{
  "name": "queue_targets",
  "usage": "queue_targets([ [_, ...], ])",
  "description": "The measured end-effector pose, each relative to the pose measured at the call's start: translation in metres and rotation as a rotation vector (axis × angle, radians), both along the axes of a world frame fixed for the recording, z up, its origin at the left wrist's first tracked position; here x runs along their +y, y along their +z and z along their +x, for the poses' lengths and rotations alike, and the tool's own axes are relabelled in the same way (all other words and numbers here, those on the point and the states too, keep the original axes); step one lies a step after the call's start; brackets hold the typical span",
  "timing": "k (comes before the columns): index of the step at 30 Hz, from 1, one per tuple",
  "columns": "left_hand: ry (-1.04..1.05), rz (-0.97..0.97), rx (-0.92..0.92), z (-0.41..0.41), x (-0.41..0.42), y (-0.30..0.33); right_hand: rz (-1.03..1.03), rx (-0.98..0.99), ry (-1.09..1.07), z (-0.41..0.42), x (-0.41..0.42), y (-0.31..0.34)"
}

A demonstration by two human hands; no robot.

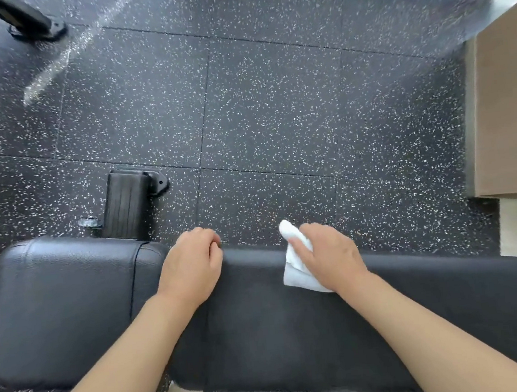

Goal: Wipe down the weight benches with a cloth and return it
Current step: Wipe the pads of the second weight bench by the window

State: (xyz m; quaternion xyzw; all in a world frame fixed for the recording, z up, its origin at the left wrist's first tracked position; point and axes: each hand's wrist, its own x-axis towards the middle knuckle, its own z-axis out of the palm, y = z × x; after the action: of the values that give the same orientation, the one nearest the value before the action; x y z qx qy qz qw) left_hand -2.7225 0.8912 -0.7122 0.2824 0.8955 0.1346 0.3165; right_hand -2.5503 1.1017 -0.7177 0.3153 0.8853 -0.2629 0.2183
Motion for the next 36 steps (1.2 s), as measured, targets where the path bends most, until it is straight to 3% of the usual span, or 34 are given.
queue_targets([
  [4, -0.139, -0.054, 0.018, 0.033, 0.045, -0.007, 0.106, -0.105, -0.127, 0.082, 0.079, 0.009],
  [7, -0.113, -0.103, 0.08, 0.049, 0.061, -0.014, 0.173, -0.129, -0.164, 0.096, 0.091, 0.007],
  [10, -0.059, -0.104, 0.147, 0.058, 0.06, -0.018, 0.214, -0.093, -0.175, 0.075, 0.066, 0.001],
  [15, -0.129, -0.129, 0.099, 0.056, 0.063, -0.012, 0.105, 0.111, -0.09, 0.003, -0.01, -0.005],
  [19, -0.174, -0.183, 0.078, 0.058, 0.068, -0.006, 0.016, 0.144, -0.035, -0.013, -0.019, -0.011],
  [23, -0.229, -0.171, 0.097, 0.082, 0.088, -0.006, 0.038, 0.116, -0.098, 0.049, 0.039, -0.011],
  [30, -0.329, -0.136, 0.005, 0.153, 0.17, -0.01, 0.264, -0.06, -0.279, 0.211, 0.184, 0.002],
  [36, -0.369, -0.166, 0.029, 0.189, 0.204, -0.013, 0.338, -0.039, -0.227, 0.194, 0.17, 0.004],
])
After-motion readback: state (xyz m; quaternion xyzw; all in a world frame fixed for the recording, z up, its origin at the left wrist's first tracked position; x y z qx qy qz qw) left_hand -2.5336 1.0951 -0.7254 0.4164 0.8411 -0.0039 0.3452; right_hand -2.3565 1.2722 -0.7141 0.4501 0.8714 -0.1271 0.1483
